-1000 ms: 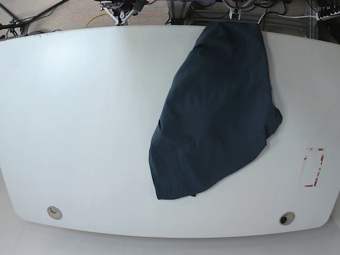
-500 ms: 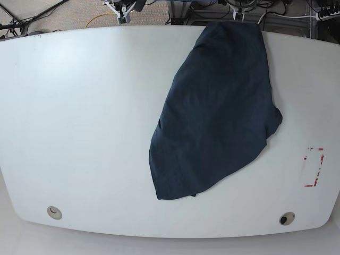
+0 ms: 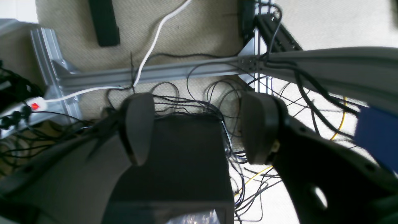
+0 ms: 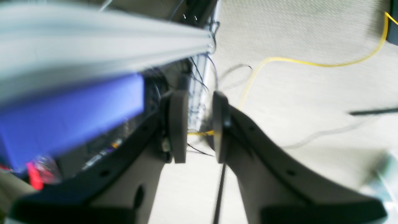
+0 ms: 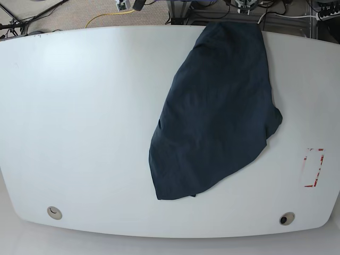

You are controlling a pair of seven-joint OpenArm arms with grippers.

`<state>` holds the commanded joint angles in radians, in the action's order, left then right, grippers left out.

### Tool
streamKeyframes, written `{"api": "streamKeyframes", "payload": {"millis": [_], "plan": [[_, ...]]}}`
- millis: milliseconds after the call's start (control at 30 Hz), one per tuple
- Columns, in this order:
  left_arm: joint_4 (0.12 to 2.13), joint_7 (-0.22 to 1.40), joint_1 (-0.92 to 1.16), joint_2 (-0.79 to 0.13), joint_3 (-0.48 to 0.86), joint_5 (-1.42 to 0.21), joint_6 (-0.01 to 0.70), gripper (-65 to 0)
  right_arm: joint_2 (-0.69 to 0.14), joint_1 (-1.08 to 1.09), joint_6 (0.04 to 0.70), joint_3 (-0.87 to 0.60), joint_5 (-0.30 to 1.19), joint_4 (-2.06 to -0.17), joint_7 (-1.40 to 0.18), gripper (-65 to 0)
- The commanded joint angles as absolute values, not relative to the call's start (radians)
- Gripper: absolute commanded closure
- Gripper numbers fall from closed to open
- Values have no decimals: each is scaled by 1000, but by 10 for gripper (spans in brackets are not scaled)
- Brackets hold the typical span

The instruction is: Fold the T-shirt properly

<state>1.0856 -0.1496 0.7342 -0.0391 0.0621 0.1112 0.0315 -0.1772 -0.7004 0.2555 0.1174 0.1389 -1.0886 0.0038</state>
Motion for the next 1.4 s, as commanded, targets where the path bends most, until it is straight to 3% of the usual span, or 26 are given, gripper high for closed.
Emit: {"api": "streamKeyframes", "payload": {"millis": [267,567,900,1167,1300,1400], "plan": [[1395,-150,960,-39,64,110,31,-404,-222,-906,255,116,140,-1353,4,-130],[1695,-150,1173,-39,67,110,31,-404,-214,-1069,265,-48,140,-1636,-67,-130],[1934,-150,1274,22,220,108,35,-404,-214,-1167,268,-159,140,-1951,-150,-130],[1982,-151,1241,47,338,104,36,-407,-213,-1124,268,-214,142,-2012,-148,-130],[1979,-151,1178,47,403,4,38,-410,-213,-1040,268,-213,142,-2011,-148,-130],[1979,-150,1147,44,437,-65,82,-410,-213,-981,268,-208,142,-2011,-150,-130]]}}
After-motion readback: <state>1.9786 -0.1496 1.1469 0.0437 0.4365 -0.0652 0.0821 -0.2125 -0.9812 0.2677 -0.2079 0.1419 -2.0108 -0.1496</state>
